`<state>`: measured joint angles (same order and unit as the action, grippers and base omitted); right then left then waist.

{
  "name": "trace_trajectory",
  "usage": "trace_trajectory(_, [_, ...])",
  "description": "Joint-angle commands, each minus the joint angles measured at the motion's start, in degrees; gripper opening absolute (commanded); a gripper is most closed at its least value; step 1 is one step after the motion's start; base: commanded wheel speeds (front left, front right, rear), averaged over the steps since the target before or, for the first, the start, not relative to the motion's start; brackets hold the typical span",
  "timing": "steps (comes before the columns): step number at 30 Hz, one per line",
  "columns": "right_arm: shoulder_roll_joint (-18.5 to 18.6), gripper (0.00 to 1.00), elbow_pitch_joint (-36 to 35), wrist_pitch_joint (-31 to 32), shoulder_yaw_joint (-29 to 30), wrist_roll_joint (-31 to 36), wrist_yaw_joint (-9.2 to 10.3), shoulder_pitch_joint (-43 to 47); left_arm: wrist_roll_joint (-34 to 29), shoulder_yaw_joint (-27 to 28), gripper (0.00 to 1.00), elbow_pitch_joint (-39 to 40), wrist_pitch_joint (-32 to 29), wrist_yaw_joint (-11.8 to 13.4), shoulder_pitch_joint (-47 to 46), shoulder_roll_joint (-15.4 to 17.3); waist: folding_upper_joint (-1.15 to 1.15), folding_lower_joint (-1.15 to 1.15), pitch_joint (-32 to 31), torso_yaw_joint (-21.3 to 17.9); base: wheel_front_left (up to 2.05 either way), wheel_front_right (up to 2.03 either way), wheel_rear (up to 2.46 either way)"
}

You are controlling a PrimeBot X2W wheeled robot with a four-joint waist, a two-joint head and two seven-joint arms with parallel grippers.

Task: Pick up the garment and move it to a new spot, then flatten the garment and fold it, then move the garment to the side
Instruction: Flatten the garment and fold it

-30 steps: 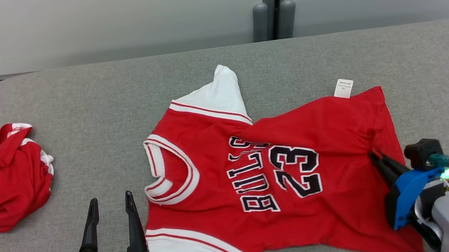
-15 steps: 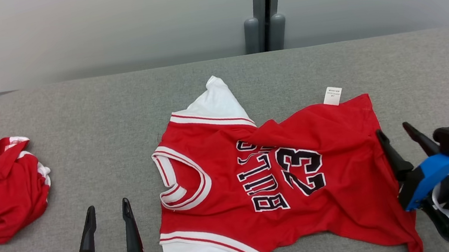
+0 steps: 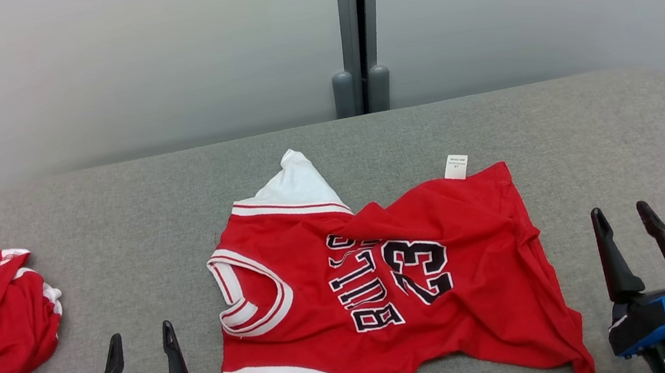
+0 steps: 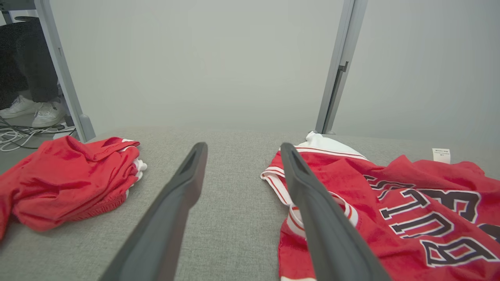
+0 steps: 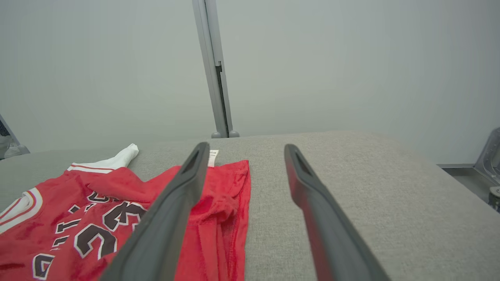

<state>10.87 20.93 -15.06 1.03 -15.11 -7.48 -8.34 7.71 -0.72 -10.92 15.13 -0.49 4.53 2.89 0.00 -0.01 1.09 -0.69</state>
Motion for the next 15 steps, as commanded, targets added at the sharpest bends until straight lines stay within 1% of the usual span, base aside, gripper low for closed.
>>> trace_trajectory(1, [-1.03, 1.00, -1.45, -0.15, 0.49, 0.32, -0.02, 1.65, -0.31, 0.32, 1.00, 0.24, 0.01, -0.01, 0.32, -0.01, 0.00, 0.01, -0.42, -0.38, 0.00, 0.00, 0.00])
trace_trajectory(8, [-4.76, 1.00, -8.00, -0.15, 0.24, 3.15, -0.02, 7.71, -2.38, 0.95, 1.00, 0.57, 0.01, 0.19, 1.02, 0.00, 0.00, 0.01, -1.45, -0.65, 0.00, 0.00, 0.00])
trace_trajectory(15, [-6.26, 1.00, -9.45, -0.15, -2.85, 4.62, -0.02, 10.72, -3.40, 1.41, 1.00, 0.09, 0.01, 0.11, 1.16, -0.01, 0.00, 0.01, -1.98, -0.25, 0.00, 0.00, 0.00])
